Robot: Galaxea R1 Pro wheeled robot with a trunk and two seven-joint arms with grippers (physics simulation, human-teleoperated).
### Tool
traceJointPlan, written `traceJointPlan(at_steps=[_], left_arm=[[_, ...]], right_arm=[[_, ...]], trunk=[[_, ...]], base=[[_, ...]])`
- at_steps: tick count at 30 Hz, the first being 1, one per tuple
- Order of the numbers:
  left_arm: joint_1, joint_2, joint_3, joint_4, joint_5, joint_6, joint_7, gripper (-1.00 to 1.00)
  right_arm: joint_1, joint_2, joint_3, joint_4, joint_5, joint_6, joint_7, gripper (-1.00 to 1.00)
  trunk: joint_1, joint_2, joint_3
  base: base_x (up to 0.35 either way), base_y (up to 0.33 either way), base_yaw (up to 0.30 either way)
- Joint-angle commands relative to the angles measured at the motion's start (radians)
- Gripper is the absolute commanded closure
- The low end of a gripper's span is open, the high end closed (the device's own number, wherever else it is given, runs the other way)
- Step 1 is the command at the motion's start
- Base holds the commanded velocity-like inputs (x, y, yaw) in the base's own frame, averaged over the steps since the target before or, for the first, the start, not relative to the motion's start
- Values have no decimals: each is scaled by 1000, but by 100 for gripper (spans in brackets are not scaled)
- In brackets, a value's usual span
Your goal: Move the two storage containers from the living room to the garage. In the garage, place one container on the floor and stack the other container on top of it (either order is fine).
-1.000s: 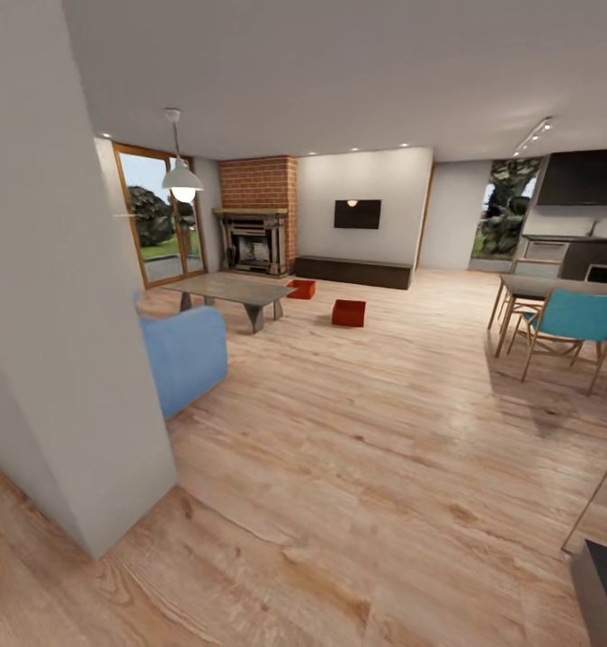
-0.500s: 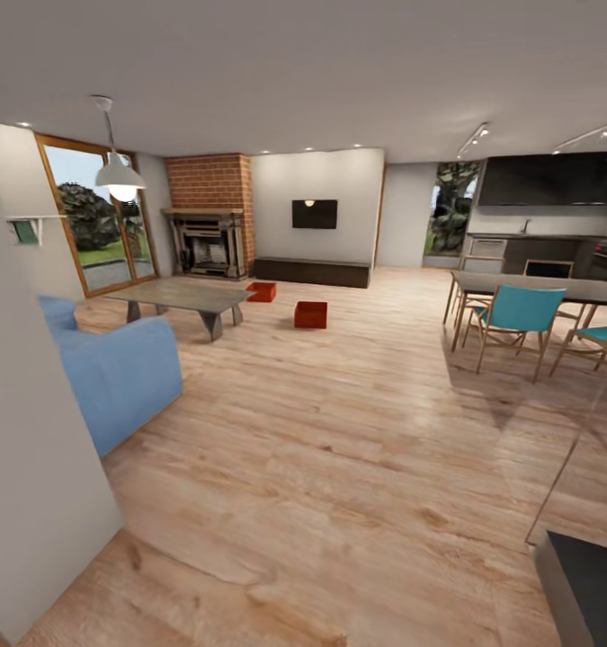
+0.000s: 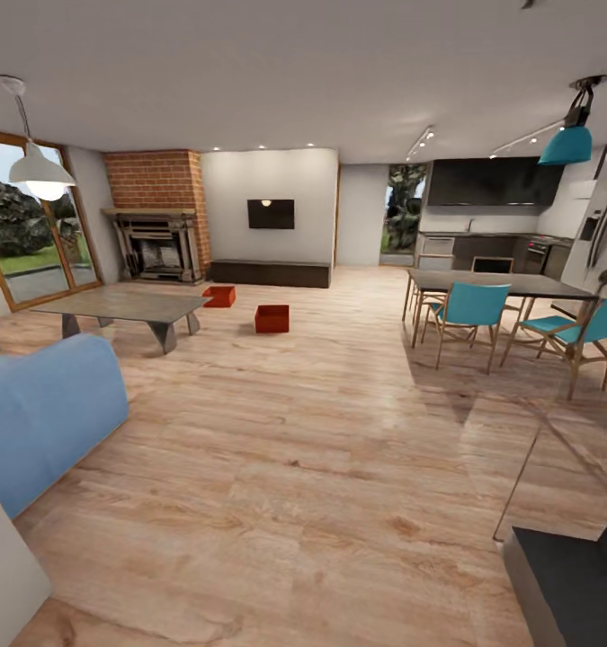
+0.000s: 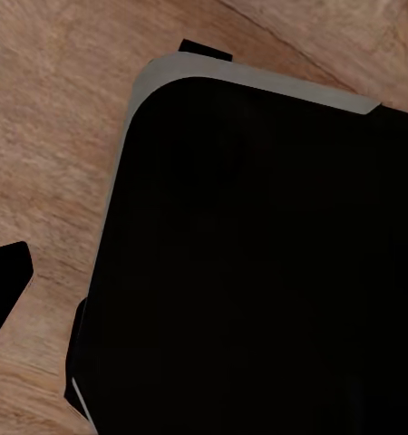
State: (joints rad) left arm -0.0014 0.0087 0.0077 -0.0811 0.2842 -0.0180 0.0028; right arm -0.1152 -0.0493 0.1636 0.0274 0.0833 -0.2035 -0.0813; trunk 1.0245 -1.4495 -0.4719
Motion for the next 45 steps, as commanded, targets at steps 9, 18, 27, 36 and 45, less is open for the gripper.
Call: traceJointPlan(at_steps=[9,18,27,36,45], left_arm=[[0,-1,1,0,4,-1,0,-100],[0,-1,1,0,5,0,0,-100],[0,-1,1,0,5,0,0,-100],[0,-1,0,0,5,0,0,-100],[0,-1,0,0,5,0,0,-100]], right_arm=[[-1,3,-2,2,1,-4,-8,-100],[-1,3,-4,2,-3,-4,-8,-100],[-1,2,1,3,4,-6,-8,-100],[-1,0,2,3,4,-5,-8,-100],[-1,0,3,3,4,-4,-8,-100]], trunk=[[1,0,-1],[1,0,-1],[1,0,-1],[1,0,-1],[1,0,-1]], base=[[324,0,-51],[325,47,-1],[325,88,0],[325,101,0],[325,103,0]])
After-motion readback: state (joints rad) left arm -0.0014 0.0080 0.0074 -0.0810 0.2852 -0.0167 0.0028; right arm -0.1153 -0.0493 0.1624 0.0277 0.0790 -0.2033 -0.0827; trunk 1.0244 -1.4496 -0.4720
